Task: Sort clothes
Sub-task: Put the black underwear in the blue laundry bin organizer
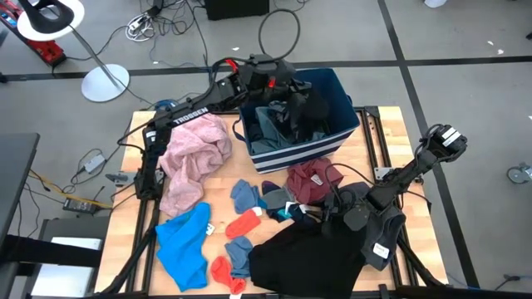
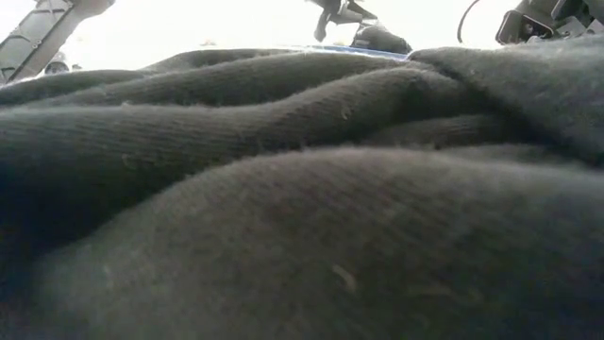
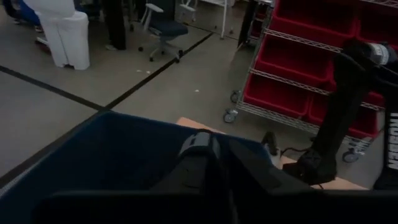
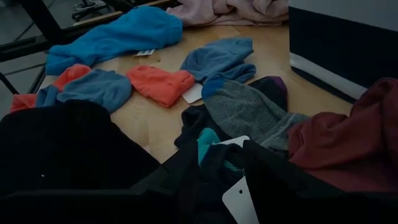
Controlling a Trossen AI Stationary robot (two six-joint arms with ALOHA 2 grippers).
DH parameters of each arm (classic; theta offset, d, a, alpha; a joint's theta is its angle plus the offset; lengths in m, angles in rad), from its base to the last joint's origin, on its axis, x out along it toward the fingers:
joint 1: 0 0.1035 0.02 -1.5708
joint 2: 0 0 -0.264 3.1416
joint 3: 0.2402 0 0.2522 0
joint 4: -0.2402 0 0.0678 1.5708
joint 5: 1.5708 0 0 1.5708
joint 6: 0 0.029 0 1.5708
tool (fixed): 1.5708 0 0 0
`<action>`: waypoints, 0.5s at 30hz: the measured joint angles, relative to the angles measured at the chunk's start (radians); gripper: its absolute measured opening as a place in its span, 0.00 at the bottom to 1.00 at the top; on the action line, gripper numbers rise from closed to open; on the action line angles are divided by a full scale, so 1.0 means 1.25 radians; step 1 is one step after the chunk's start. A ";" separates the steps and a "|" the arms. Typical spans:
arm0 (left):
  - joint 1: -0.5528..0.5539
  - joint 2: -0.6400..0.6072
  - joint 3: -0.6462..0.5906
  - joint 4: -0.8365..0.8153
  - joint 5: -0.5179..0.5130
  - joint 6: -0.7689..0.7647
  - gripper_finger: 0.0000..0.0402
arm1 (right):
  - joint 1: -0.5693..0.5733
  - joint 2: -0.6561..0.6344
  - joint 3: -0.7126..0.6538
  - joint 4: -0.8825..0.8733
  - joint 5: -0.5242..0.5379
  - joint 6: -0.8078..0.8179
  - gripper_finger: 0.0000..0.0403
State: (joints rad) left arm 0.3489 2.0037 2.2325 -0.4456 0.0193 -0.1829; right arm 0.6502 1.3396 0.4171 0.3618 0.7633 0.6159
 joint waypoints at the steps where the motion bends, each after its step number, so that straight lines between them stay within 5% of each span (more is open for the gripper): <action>1: 0.000 0.000 0.000 0.001 -0.001 0.005 0.19 | 0.000 0.000 0.000 0.000 0.000 0.000 0.32; 6: -0.002 0.000 0.000 0.006 -0.010 0.016 0.30 | 0.000 0.000 0.000 0.000 0.000 0.000 0.32; 15: 0.001 0.000 0.000 -0.033 0.002 -0.015 0.32 | 0.000 0.000 0.000 0.001 0.000 -0.004 0.32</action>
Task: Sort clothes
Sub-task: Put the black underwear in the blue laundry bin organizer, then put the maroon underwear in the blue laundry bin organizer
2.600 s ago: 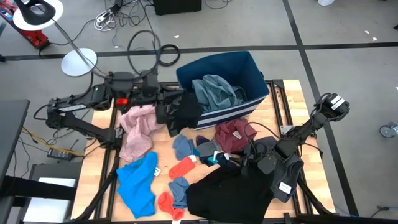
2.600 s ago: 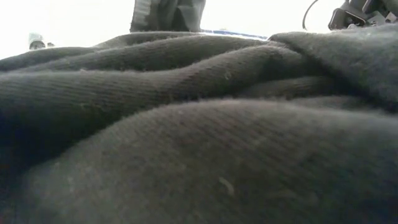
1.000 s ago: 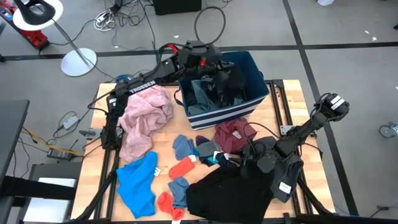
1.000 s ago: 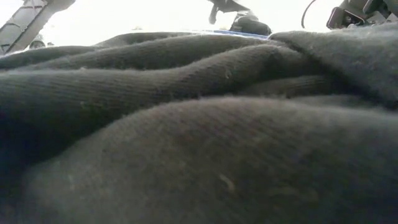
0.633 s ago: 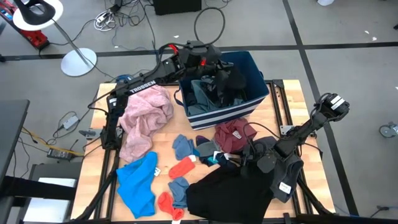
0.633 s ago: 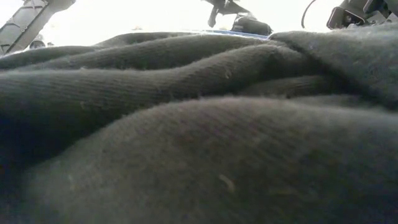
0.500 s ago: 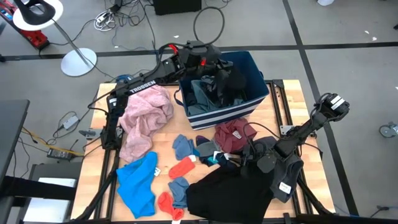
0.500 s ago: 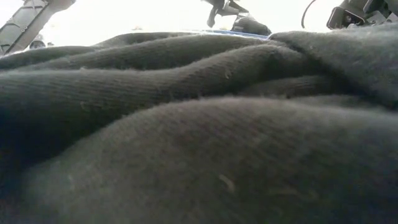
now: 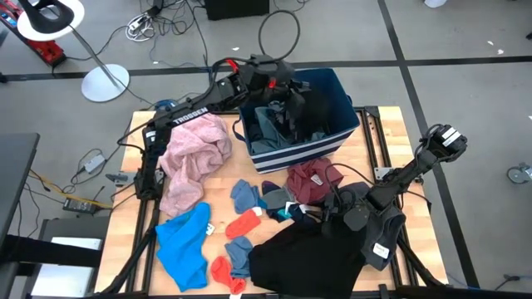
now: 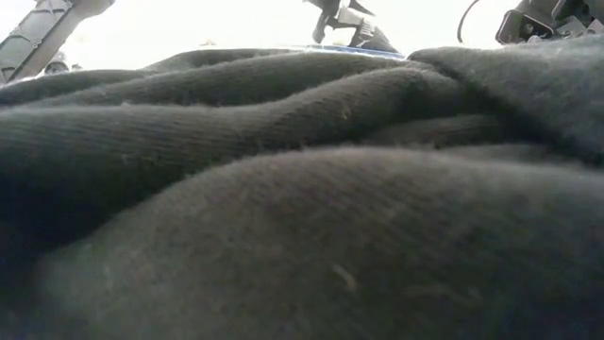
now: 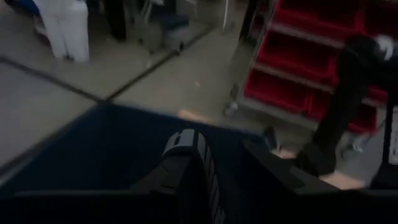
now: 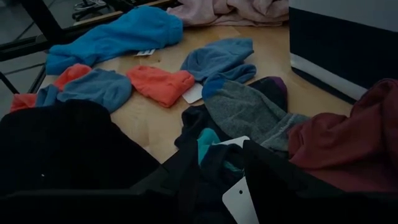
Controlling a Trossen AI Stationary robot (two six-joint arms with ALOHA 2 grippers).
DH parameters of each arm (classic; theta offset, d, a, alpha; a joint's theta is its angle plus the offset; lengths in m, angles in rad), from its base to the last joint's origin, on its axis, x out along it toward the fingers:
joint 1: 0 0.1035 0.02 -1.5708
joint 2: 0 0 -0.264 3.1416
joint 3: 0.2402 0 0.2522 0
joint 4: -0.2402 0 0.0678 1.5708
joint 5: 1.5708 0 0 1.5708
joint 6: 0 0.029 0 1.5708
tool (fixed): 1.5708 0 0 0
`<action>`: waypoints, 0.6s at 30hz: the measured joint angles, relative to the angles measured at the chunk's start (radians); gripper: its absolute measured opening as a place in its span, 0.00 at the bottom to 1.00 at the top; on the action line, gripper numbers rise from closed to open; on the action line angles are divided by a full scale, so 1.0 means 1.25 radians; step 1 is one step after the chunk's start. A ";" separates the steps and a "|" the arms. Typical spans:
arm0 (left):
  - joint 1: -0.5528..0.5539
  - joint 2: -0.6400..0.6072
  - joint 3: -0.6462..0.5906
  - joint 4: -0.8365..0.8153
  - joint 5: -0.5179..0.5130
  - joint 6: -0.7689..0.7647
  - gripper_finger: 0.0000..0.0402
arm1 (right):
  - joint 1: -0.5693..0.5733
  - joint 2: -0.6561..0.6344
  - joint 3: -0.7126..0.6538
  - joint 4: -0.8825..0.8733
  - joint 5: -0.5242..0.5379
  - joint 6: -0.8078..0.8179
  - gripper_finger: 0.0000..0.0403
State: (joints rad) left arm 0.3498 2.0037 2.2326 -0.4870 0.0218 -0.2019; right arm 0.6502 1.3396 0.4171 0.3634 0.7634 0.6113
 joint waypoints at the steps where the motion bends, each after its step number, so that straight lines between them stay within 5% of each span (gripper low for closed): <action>1: 0.002 -0.001 0.000 -0.025 0.002 -0.008 0.32 | 0.000 0.000 0.000 0.000 0.000 0.000 0.32; 10: 0.031 -0.001 0.000 -0.287 0.002 -0.012 0.32 | 0.000 0.000 0.000 0.001 0.000 -0.001 0.32; 18: 0.032 -0.003 0.000 -0.266 0.004 0.011 0.32 | 0.000 0.000 0.000 0.001 0.000 -0.002 0.32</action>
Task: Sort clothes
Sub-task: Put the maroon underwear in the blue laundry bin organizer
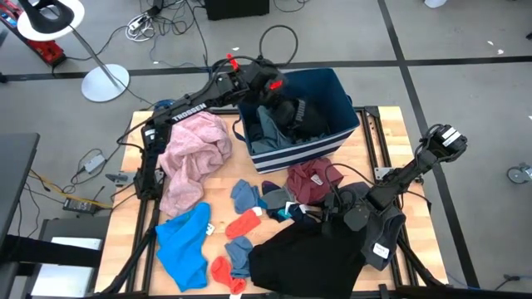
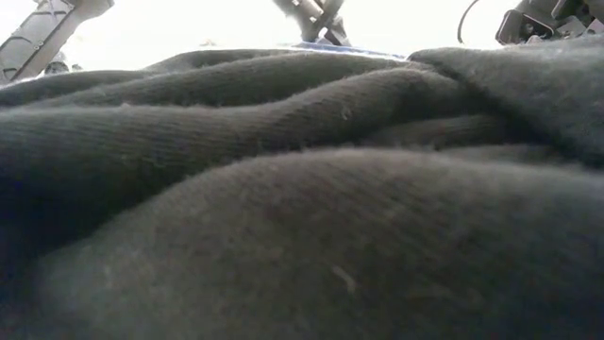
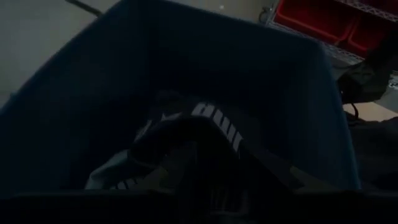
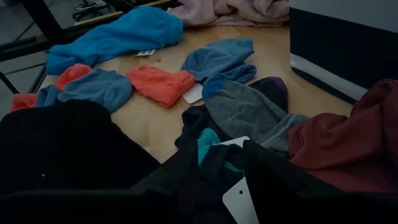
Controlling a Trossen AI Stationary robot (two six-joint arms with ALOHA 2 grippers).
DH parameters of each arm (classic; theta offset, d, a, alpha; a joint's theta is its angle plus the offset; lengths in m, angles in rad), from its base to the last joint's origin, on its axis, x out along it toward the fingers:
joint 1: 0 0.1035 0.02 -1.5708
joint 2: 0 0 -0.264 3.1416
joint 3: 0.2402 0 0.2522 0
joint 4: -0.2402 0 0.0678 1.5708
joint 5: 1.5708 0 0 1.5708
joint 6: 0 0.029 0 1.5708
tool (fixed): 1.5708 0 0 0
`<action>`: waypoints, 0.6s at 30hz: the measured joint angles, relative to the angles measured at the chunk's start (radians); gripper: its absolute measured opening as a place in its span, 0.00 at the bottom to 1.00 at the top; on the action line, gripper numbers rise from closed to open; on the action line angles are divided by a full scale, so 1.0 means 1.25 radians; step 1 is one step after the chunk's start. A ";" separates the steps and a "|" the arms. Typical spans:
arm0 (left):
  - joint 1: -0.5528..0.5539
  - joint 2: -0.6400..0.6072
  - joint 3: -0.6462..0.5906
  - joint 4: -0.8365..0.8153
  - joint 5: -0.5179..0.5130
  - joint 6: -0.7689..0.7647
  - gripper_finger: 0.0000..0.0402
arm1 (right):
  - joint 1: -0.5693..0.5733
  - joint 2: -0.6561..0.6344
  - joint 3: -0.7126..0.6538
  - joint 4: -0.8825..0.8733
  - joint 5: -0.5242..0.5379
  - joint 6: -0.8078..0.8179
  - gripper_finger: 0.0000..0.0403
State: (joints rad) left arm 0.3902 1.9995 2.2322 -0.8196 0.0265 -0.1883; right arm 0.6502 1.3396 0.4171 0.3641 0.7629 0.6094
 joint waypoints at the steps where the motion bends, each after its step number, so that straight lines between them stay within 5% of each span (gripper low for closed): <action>1: -0.002 0.000 0.000 0.004 0.000 0.004 0.32 | 0.000 0.000 0.000 0.000 -0.001 0.000 0.32; 18: -0.038 -0.200 0.004 -0.093 0.002 0.088 0.32 | 0.000 0.000 0.001 -0.001 -0.006 0.000 0.32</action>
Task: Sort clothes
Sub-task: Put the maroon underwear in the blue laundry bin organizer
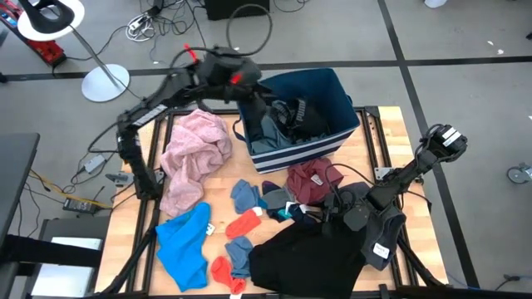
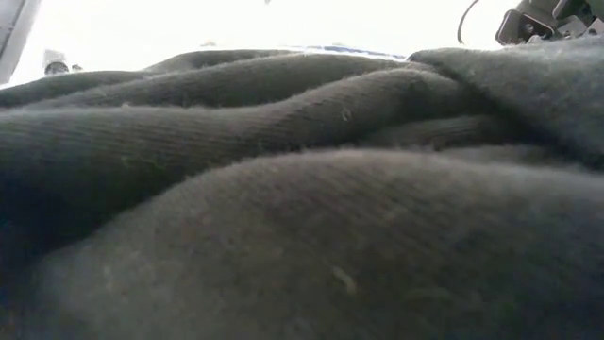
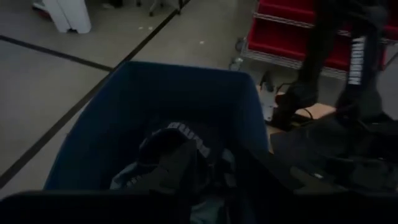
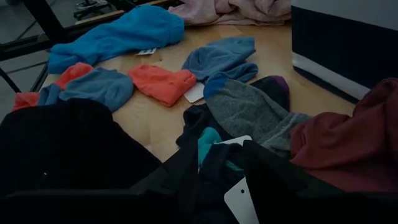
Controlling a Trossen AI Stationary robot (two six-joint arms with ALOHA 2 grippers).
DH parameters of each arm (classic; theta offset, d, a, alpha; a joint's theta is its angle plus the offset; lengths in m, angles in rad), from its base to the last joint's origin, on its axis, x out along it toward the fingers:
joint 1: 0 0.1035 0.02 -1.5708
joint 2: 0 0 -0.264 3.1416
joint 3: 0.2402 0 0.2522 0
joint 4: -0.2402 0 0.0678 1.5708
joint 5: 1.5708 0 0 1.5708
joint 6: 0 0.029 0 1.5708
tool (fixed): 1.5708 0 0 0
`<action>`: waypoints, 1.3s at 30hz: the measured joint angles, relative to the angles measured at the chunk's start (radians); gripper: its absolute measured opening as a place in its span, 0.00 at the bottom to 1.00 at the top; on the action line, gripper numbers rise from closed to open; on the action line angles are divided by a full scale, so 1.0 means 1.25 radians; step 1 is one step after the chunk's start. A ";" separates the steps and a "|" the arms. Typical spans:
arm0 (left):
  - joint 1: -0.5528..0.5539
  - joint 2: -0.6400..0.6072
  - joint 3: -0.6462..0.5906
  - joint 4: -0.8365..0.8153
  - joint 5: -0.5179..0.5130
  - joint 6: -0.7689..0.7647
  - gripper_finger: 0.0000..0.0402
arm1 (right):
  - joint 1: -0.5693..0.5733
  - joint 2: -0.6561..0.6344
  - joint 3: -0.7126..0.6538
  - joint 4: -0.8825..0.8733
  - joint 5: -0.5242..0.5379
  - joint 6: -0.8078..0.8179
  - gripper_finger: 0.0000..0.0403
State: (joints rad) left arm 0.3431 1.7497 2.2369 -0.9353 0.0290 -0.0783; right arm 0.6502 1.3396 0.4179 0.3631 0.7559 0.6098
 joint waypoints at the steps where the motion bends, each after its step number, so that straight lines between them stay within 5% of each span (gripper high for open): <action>1: -0.006 -0.013 0.000 -0.018 -0.002 0.001 0.32 | 0.000 0.000 0.000 0.000 0.000 0.000 0.32; 7: -0.076 -0.084 -0.047 -0.086 -0.096 0.015 0.32 | 0.000 0.000 0.000 0.000 0.000 0.000 0.32; 15: -0.154 -0.215 -0.280 -0.060 -0.173 -0.023 0.32 | 0.000 0.000 0.000 0.000 0.000 0.000 0.32; 39: -0.317 -0.777 -1.267 0.640 -0.155 -0.166 0.32 | 0.000 0.000 0.000 0.002 0.000 0.042 0.32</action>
State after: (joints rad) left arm -0.0535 0.7787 0.6531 -0.1356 -0.1650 -0.2855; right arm 0.6502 1.3396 0.4177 0.3650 0.7561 0.6627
